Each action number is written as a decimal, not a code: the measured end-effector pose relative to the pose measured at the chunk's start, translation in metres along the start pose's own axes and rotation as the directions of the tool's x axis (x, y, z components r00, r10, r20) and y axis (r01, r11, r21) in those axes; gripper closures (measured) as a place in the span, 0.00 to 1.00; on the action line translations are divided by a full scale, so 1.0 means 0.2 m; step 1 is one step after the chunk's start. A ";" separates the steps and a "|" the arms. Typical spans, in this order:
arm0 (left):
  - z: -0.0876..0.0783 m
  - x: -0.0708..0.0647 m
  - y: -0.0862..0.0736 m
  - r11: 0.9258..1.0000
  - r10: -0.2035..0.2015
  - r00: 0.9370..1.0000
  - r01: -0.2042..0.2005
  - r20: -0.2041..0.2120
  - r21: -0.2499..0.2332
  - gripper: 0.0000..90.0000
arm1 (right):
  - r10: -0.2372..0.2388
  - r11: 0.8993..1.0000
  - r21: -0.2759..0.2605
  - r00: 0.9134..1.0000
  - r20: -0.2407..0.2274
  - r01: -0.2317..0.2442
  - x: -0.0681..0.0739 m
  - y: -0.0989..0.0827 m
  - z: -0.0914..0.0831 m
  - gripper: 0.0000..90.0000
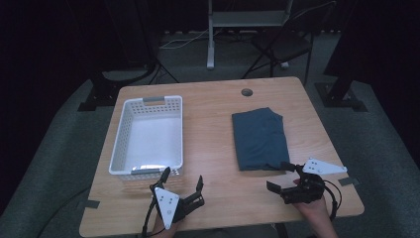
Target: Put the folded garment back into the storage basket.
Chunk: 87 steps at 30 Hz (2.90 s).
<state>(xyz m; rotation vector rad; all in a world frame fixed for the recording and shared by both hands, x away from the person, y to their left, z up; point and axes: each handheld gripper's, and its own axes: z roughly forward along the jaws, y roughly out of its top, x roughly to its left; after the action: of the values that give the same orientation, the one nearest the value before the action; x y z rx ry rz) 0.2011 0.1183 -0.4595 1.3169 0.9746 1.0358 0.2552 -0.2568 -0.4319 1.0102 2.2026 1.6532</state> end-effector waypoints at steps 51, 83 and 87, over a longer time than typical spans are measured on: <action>0.00 0.00 0.00 1.000 0.001 1.000 -0.001 0.006 0.005 0.05 | 0.093 0.994 0.047 0.985 0.148 -0.101 -0.52 0.46 0.12 0.06; 0.00 0.00 0.00 1.000 0.001 1.000 -0.001 0.009 0.005 0.05 | 0.192 0.947 0.217 0.960 0.206 -0.236 -0.73 0.30 0.37 0.06; 0.00 0.00 0.00 1.000 0.001 1.000 -0.001 0.009 0.005 0.05 | 0.180 0.945 0.233 0.958 0.222 -0.231 -0.74 0.28 0.41 0.06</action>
<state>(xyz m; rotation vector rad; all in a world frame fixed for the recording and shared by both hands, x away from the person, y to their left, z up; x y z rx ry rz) 0.2016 0.1183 -0.4593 1.3251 0.9712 1.0279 0.4314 -0.2789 -0.4426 1.4516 2.2794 1.2927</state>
